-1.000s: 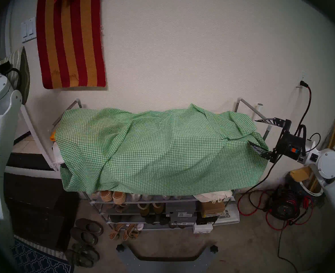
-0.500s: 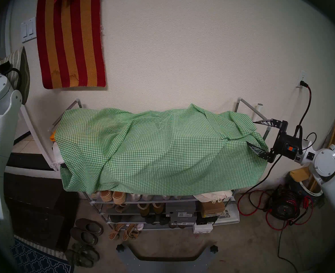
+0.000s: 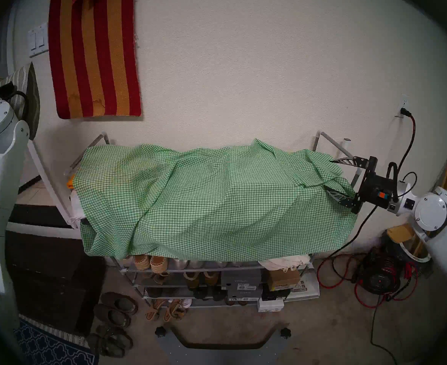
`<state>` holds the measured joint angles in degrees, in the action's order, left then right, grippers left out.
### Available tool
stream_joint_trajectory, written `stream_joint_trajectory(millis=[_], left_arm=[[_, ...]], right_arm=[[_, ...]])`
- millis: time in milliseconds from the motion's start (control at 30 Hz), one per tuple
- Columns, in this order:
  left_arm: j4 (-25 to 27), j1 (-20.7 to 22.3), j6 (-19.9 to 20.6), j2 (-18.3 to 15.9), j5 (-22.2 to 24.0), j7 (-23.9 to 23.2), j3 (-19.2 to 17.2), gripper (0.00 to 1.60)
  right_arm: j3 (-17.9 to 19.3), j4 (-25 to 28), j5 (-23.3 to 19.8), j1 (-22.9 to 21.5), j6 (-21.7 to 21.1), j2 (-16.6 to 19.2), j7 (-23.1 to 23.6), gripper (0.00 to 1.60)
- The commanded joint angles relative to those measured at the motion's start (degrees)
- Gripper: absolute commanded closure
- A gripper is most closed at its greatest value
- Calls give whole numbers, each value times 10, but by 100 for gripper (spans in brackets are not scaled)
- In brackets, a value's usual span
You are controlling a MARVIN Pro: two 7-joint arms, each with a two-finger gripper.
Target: Lift the object off the cloth, cover the shoe rack with the cloth, put the object back
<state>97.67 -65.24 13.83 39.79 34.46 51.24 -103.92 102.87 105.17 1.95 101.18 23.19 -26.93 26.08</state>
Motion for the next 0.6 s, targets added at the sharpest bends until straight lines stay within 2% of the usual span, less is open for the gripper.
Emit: stream_joint_trajectory(millis=[0, 200, 300, 333, 367, 400, 433, 500, 567], left_arm=[[3, 1, 0, -1, 1, -2, -1, 160], [3, 1, 0, -1, 1, -2, -1, 160], [3, 1, 0, -1, 1, -2, -1, 160], [3, 1, 0, 0, 1, -2, -1, 160], [3, 1, 0, 0, 1, -2, -1, 160], [3, 1, 0, 0, 1, -2, -1, 160], [3, 1, 0, 0, 1, -2, -2, 160], [3, 1, 0, 0, 1, -2, -2, 160], [3, 1, 0, 0, 1, -2, -2, 160]], right_arm=[[1, -4, -10, -20, 0, 9, 2, 109], [-5, -19, -26, -28, 8, 13, 8, 117], [-16, -34, -50, -43, 9, 19, 18, 86], [-18, -38, -52, -46, 11, 20, 19, 86], [-19, -40, -54, -48, 12, 21, 21, 36], [-17, -41, -57, -47, 14, 22, 23, 15], [-15, -41, -60, -47, 15, 22, 26, 6], [-14, -43, -64, -48, 17, 22, 29, 0], [-14, -44, -66, -50, 18, 23, 32, 5]])
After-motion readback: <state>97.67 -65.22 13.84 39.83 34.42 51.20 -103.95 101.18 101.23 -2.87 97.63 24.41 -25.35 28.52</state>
